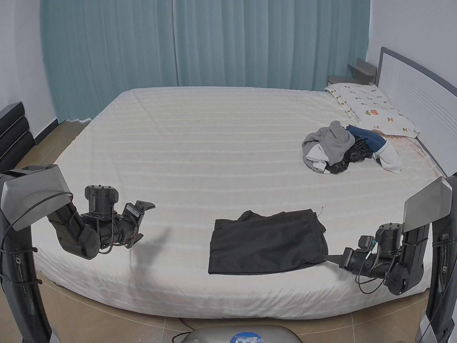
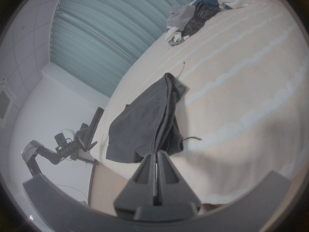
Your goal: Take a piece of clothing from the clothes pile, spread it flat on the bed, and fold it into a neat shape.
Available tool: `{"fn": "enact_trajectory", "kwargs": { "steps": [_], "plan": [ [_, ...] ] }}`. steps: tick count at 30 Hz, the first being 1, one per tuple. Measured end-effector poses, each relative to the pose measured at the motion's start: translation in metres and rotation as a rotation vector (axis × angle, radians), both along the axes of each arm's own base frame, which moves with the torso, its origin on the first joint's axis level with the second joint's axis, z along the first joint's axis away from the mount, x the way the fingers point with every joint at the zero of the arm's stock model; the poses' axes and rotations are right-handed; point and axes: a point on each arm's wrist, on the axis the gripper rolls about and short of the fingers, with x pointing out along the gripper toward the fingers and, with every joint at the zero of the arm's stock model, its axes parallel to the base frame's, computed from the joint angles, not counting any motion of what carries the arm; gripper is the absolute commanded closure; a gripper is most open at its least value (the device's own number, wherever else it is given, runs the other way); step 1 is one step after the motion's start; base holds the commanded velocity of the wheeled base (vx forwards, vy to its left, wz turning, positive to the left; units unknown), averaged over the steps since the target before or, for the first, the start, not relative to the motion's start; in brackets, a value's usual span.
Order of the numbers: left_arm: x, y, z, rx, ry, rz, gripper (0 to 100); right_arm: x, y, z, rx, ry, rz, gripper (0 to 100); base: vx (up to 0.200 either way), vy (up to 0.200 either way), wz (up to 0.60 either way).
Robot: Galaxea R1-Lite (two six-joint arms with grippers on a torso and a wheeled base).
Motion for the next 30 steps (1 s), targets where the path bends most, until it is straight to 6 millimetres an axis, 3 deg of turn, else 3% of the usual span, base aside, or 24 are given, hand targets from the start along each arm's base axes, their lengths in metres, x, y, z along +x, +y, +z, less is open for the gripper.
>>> {"fn": "enact_trajectory", "kwargs": {
  "steps": [26,27,30],
  "plan": [
    [0.000,0.000,0.000,-0.001,0.001,0.001,0,-0.015,-0.014,-0.001,-0.122,-0.019,0.038,100,0.000,0.000,0.00],
    [0.000,0.000,0.000,-0.001,0.001,0.001,0,-0.016,-0.014,-0.002,-0.128,-0.021,0.042,0,0.000,0.000,0.00],
    [0.000,0.000,0.000,-0.001,0.001,0.001,0,-0.016,-0.014,-0.004,-0.137,-0.018,0.047,0,0.000,0.000,0.00]
  ]
}}
